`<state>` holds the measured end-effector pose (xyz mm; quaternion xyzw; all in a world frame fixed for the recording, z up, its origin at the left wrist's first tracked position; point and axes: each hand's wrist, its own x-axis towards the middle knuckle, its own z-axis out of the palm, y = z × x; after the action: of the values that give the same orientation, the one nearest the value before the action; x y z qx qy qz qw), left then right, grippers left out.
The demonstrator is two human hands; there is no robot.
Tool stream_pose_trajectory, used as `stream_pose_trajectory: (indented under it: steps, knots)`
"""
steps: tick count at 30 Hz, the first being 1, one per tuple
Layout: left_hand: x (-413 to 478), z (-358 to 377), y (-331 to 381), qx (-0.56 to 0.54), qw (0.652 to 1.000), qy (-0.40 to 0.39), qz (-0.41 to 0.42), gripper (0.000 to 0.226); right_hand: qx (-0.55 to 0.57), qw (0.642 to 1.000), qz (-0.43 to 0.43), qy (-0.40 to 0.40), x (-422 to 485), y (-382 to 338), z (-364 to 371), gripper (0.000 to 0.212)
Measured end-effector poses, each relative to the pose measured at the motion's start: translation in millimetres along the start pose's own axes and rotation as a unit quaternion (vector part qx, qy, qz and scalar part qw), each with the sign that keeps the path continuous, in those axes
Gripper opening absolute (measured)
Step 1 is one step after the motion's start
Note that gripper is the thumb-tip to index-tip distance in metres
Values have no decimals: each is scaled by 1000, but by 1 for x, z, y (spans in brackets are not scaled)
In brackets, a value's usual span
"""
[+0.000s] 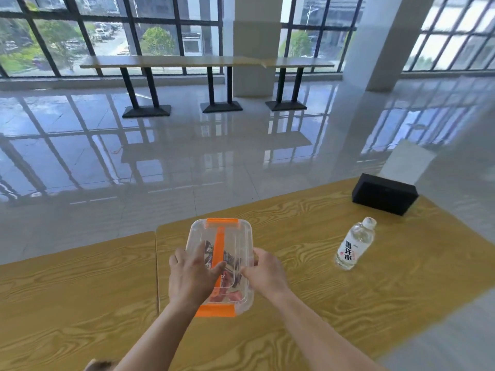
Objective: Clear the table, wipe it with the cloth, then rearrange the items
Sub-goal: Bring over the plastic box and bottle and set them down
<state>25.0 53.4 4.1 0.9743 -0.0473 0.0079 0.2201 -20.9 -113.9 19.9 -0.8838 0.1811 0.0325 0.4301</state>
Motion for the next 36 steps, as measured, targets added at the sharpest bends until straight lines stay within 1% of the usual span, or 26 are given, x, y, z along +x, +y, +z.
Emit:
stream_pose_trajectory:
  steps: [2,7,12,15,20,25,26,29,30,31,34,36]
  knots:
    - [-4,14,24,1,1000,-6,11,64,-3,1000,4,11,-2,19,-21,21]
    - [-18,43,92,-15,1000,-21,5,64,-27,999,20,20,-2,66,-76,22]
    - [-31,72,144,-22,999,-33,-12,75,-47,998,17,24,5,108,-121,20]
    - [-36,88,168,-44,997,-48,-31,78,-65,998,12,22,11,129,-143,25]
    - [-47,112,193,-61,995,-60,-55,79,-80,997,12,9,21,152,-165,29]
    - [-54,125,206,-67,993,-68,-76,80,-111,994,2,7,29,164,-169,36]
    - [-55,127,207,-62,993,-71,-77,82,-117,993,1,8,30,166,-169,34]
    - [-54,133,207,-57,992,-81,-81,84,-124,992,5,6,34,173,-168,18]
    - [-54,134,207,-56,992,-83,-80,82,-114,993,4,7,33,175,-168,17]
    - [-54,134,206,-52,992,-85,-75,82,-96,995,5,9,33,177,-168,21]
    - [-56,132,200,-16,995,-85,-47,84,-34,999,16,22,27,188,-170,45]
    - [-51,129,192,11,997,-69,9,87,-21,999,26,29,19,198,-171,55]
